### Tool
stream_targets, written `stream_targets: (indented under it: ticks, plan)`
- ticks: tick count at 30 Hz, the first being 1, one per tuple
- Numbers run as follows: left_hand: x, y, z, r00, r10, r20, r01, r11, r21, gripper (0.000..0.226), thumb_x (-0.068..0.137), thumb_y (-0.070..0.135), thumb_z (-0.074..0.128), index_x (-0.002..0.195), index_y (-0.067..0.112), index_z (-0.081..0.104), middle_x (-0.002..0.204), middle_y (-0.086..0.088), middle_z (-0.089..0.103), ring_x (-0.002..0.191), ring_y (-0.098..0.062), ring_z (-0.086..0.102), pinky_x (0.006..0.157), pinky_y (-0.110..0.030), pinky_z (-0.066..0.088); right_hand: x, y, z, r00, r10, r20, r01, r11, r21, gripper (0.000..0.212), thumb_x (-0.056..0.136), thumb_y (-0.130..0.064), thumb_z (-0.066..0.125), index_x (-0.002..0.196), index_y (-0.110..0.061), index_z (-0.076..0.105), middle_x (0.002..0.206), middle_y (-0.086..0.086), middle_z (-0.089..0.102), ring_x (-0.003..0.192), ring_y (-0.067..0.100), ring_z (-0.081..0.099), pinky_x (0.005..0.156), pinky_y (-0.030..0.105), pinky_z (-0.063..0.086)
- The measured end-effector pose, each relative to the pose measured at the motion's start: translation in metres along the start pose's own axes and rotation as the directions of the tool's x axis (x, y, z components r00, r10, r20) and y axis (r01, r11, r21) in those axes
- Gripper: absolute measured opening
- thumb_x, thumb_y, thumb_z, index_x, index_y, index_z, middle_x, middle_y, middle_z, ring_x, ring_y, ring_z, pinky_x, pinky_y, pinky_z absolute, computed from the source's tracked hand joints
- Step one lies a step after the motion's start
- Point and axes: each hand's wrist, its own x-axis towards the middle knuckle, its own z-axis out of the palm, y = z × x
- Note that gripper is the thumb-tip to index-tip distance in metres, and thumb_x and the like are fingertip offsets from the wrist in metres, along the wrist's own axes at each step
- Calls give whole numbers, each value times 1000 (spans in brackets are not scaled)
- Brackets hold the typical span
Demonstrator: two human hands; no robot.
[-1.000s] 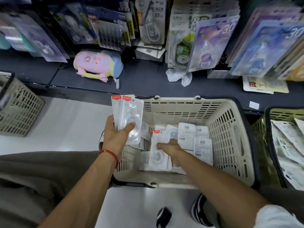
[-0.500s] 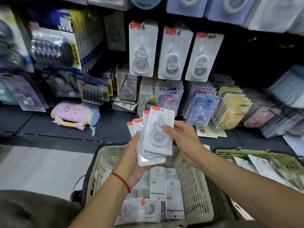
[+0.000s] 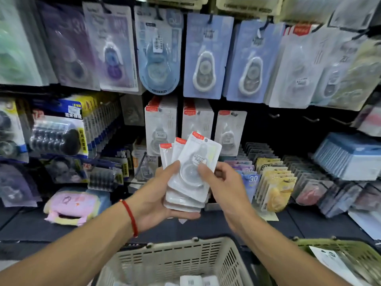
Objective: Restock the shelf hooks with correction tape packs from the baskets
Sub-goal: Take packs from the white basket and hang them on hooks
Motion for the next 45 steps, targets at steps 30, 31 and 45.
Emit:
stream_targets:
  ticks: [30, 31, 45]
  plan:
    - [15, -6, -30, 898, 418, -136, -401, 906, 135, 74, 67, 34, 89, 132, 34, 55, 125, 4, 76, 114, -21, 74, 98, -49, 58, 38, -9, -42, 933, -283, -223, 148, 865, -480, 33, 100, -37, 66, 131, -27, 59, 125, -8, 64, 103, 0, 62, 91, 23, 53]
    - [14, -7, -29, 900, 416, -131, -399, 906, 139, 77, 67, 32, 93, 133, 34, 54, 125, 3, 76, 114, -22, 74, 98, -50, 58, 31, -9, -33, 966, -246, -81, 181, 864, -470, 25, 98, -38, 68, 122, -30, 65, 116, -12, 68, 99, -3, 63, 84, 15, 51]
    - [14, -9, -36, 897, 432, -92, -427, 901, 72, 45, 85, 28, 88, 120, 40, 62, 126, -4, 74, 104, -39, 76, 74, -52, 65, 15, 4, -14, 990, -140, 27, 142, 984, -105, 42, 90, -44, 73, 128, -33, 59, 115, -7, 79, 105, 11, 76, 82, 26, 61]
